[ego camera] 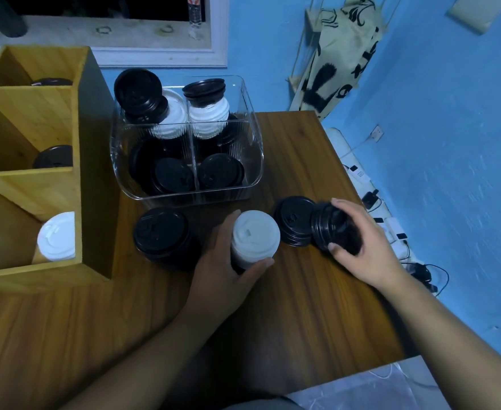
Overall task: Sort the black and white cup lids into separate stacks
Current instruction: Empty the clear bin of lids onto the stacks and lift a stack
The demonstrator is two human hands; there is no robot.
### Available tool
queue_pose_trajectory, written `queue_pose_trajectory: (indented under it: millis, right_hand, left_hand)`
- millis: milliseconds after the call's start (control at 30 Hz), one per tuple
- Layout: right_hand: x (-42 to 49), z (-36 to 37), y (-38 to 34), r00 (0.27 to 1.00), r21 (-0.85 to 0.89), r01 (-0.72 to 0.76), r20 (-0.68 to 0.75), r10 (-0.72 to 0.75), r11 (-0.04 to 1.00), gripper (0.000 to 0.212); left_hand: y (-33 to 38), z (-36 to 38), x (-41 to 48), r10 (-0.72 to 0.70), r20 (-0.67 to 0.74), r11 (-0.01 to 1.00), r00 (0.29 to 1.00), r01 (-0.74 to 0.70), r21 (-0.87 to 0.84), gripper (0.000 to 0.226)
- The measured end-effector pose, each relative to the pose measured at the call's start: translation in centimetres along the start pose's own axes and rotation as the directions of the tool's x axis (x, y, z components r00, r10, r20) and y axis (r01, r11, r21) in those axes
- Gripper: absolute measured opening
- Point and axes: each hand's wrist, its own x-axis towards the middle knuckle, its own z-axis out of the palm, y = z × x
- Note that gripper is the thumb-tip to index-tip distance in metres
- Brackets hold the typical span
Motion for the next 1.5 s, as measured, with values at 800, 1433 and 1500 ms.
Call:
queue_pose_trajectory:
  millis: [800, 1433, 1500]
  right_hand:
    - [3.9, 0.8, -3.8, 0.974, -0.337, 0.163, 0.204, -0.097, 0.927, 0.078]
    - [4.4, 3.3, -4.6, 0.959, -0.441, 0.209, 0.268, -0.094, 0.873, 0.075]
    - [4.3, 3.2, -4.7, 0.955, -0.483, 0.207, 0.290, -0.068, 0.851, 0.078]
  left_hand:
    - [-0.1, 0.0, 0.1, 0.015, 0.011, 1.000, 1.000, -0.015, -0.002, 0.093]
    - [-0.1, 0.1, 0.0, 0.017, -0.003, 1.000, 1.000, -0.017, 0.019, 0.091]
    - [-0.2, 0.1, 0.0, 0.019, -0.001, 1.000, 1.000, -0.019, 0.020, 0.090]
